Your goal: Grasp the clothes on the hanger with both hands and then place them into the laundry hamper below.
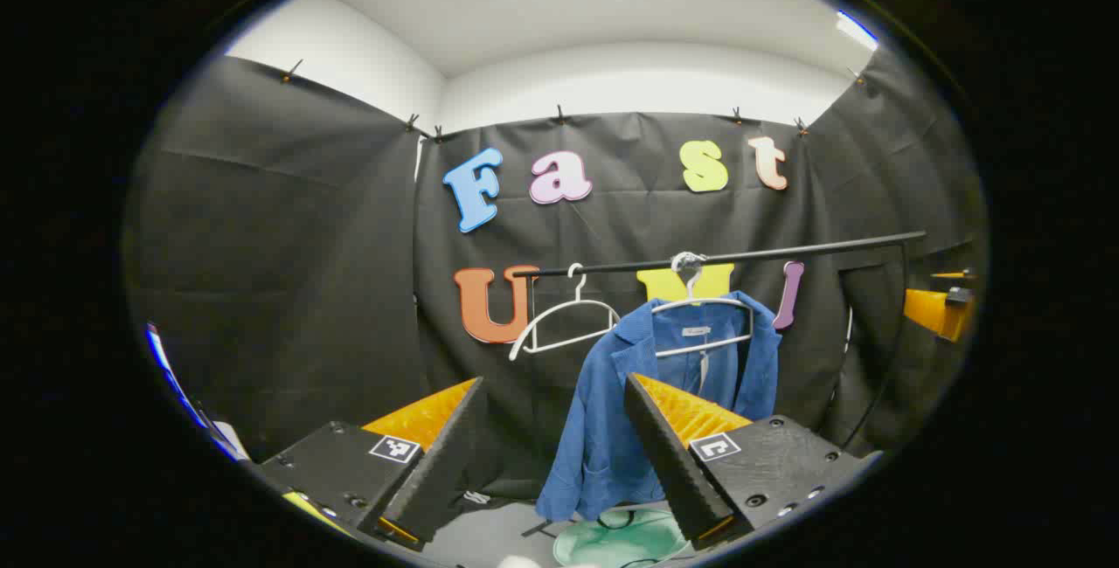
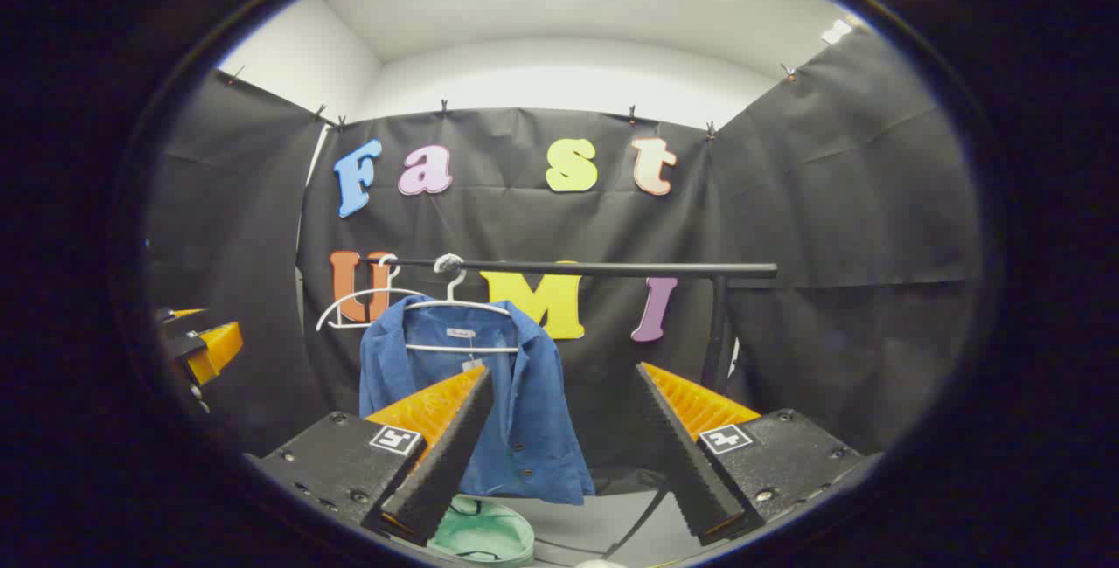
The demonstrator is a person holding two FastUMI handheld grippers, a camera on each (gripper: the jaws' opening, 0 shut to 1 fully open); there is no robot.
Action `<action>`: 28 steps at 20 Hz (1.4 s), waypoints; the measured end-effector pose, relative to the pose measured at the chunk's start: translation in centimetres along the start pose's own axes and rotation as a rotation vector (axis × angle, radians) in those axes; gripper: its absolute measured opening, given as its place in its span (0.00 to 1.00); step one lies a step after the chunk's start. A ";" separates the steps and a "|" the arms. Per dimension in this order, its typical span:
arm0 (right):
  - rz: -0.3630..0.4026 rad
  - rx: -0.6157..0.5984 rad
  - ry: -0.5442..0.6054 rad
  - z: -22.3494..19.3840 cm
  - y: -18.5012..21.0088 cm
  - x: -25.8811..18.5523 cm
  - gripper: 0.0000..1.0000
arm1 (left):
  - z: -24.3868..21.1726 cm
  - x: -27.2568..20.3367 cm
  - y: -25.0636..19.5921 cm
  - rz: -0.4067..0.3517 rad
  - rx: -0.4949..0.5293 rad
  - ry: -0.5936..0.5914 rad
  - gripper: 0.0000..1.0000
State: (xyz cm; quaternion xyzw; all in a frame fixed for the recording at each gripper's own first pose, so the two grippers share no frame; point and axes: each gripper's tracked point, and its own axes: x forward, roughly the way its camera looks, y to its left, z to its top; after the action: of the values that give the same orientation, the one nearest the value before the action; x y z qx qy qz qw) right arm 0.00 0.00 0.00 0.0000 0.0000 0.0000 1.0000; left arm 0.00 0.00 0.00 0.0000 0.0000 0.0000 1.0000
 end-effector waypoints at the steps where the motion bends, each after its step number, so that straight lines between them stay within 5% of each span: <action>1: 0.002 -0.007 0.000 0.1 0.2 -0.2 1.00 | 0.0 -0.1 -0.2 -0.011 -0.002 0.008 1.00; 19: 0.012 -0.057 0.036 -0.9 3.0 -0.2 1.00 | -0.8 0.0 0.6 -0.036 0.008 0.023 1.00; 28: 0.163 -0.089 0.081 -4.8 7.5 7.7 0.98 | -4.0 4.5 -1.6 -0.023 -0.019 0.055 1.00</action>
State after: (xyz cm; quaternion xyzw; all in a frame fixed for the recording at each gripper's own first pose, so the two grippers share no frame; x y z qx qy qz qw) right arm 7.73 7.48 -4.77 -0.0443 0.0406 0.0816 0.9949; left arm 4.55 -1.57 -4.00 -0.0096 0.0277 -0.0113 0.9995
